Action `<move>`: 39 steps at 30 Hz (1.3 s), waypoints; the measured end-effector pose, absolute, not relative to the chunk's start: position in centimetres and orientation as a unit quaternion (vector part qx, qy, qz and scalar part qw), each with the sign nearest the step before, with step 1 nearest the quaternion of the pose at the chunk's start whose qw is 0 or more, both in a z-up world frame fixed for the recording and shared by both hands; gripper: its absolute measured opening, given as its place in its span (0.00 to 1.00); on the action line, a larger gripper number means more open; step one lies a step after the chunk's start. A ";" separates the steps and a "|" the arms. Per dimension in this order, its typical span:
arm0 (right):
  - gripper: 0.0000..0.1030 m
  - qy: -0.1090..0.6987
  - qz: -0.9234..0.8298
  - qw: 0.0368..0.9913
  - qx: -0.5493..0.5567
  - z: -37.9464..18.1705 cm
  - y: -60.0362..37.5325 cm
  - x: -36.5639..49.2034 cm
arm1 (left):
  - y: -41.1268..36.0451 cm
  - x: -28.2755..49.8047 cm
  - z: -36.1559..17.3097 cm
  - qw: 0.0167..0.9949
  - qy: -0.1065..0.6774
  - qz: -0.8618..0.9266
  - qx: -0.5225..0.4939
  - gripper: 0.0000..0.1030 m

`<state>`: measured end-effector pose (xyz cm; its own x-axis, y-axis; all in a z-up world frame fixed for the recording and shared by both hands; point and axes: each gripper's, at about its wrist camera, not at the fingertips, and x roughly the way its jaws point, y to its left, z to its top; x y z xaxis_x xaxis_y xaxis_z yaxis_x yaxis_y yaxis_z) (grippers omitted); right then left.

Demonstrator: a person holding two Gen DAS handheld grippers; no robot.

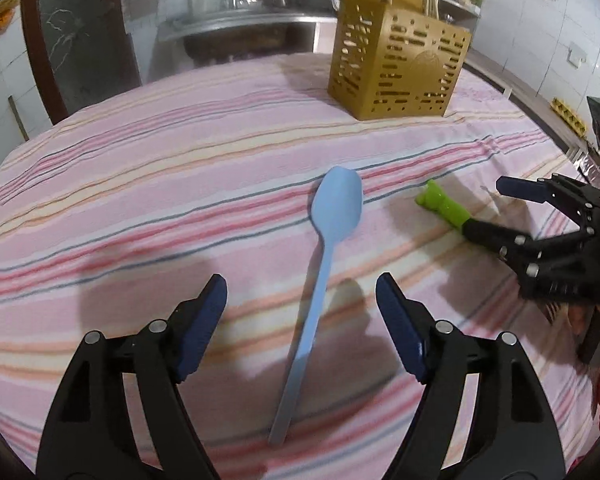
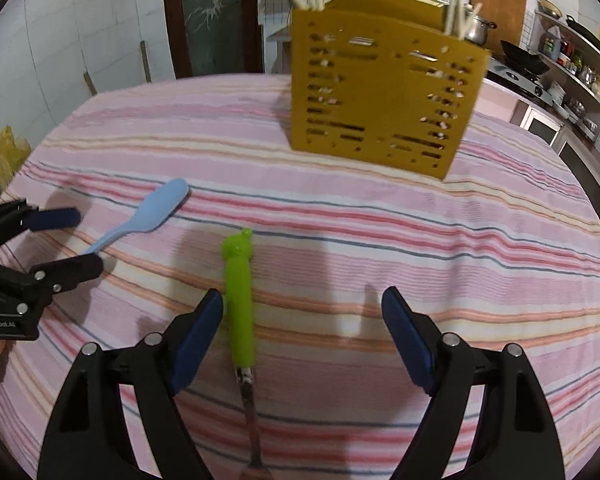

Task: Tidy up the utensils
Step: 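Drag the blue spoon with the left tool while the right tool grasps the green fork handle, then lift the blue spoon and green fork and carry both toward the yellow holder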

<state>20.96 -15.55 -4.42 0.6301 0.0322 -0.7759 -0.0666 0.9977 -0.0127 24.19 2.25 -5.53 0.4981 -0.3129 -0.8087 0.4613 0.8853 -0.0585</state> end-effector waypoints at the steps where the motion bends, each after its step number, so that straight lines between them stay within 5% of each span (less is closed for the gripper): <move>1: 0.78 0.431 0.024 0.902 -0.026 -4.7 -15.3 21.3 | 1.7 24.6 -5.7 0.861 0.447 -0.224 0.089 0.73; 7: 0.63 0.425 0.015 0.905 -0.022 -4.8 -15.5 22.0 | 0.4 26.4 -5.9 0.858 0.453 -0.229 0.075 0.73; 15: 0.58 0.429 -0.013 0.903 -0.011 -4.5 -17.1 23.4 | -1.4 28.1 -6.2 0.858 0.460 -0.220 0.072 0.69; 19: 0.50 0.439 -0.007 0.899 -0.005 -4.4 -16.9 24.4 | -1.8 28.3 -6.1 0.853 0.464 -0.227 0.071 0.51; 22: 0.34 0.444 -0.003 0.896 -0.006 -4.2 -16.7 24.9 | -2.0 28.7 -5.9 0.848 0.473 -0.229 0.065 0.33; 24: 0.18 0.445 -0.003 0.895 -0.005 -4.1 -16.6 25.2 | -2.2 28.9 -5.8 0.846 0.477 -0.230 0.059 0.33; 39: 0.15 0.351 -0.030 0.934 0.051 0.4 -19.6 21.0 | -1.0 24.8 -1.1 0.911 0.379 -0.157 0.034 0.32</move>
<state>20.97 -19.56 0.40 0.7518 -0.0196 -0.6592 0.0912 0.9930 0.0745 24.75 -0.99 -1.09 0.6637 -0.2605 -0.7012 0.3123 0.9483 -0.0566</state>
